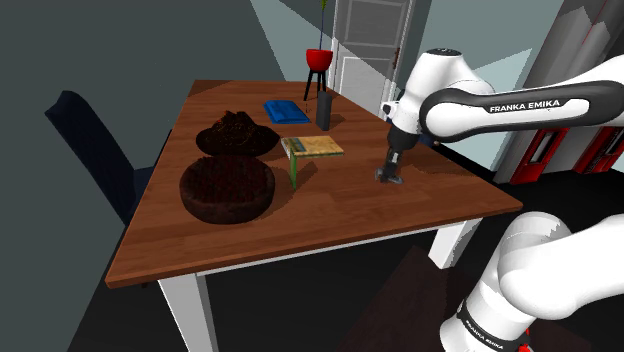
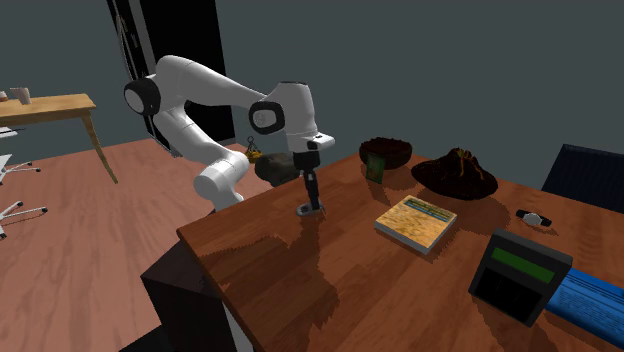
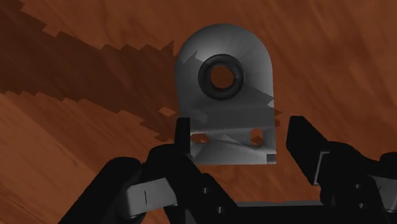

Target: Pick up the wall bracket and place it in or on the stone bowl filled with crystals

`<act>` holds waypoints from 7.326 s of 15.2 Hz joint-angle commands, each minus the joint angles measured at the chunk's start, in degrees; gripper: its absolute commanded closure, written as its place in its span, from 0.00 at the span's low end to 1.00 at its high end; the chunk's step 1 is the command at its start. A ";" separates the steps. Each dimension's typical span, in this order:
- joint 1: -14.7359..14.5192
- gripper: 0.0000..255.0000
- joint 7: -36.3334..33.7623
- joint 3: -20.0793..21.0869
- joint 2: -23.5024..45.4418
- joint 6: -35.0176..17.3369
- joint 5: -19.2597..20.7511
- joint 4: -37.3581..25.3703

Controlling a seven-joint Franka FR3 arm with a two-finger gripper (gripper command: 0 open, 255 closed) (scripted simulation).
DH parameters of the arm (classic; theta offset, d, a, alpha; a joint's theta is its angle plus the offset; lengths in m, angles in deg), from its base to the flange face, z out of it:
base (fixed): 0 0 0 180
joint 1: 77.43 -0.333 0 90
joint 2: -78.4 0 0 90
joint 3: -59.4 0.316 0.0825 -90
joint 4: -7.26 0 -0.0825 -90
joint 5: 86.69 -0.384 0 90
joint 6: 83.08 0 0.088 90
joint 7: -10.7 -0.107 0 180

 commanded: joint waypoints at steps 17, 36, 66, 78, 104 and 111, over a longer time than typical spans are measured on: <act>-0.43 1.00 0.73 0.75 -0.59 6.36 -1.08 -5.72; -1.20 1.00 2.30 2.11 1.52 20.08 -2.88 -21.62; -8.44 1.00 -26.06 25.21 36.80 24.01 -5.09 -56.60; -17.79 1.00 -37.27 30.98 63.61 34.14 5.23 -89.68; -15.40 0.00 -39.11 30.89 59.35 22.46 3.72 -73.78; -17.14 0.00 -38.72 31.39 60.69 30.38 4.32 -82.85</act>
